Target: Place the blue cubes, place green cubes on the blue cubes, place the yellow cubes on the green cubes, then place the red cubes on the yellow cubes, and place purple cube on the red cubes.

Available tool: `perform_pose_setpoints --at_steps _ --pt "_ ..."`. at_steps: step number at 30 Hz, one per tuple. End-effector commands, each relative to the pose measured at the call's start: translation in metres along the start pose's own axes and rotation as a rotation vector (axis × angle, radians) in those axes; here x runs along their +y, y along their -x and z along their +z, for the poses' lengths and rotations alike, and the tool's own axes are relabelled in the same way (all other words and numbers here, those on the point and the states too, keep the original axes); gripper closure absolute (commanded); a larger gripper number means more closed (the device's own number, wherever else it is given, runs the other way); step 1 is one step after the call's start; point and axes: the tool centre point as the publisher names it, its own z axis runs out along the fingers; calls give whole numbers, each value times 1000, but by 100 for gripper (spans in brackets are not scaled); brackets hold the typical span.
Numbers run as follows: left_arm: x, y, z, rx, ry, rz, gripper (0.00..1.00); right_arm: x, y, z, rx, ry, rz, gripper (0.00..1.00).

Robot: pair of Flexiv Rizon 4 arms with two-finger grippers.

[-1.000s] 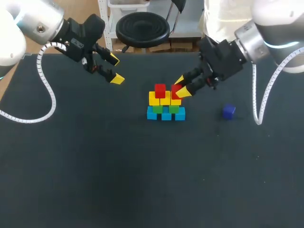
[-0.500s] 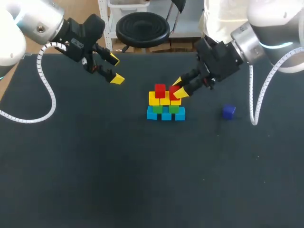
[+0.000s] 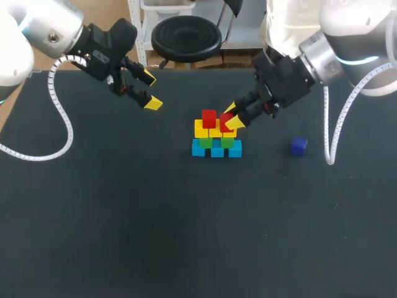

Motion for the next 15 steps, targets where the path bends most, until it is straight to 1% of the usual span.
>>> perform_pose_setpoints --at_steps 1,15 --pt "0 -1 0 -5 0 3 0 -4 -2 1 -3 6 3 100" --pt "0 -1 0 -5 0 3 0 -13 -4 1 -7 -5 9 100"
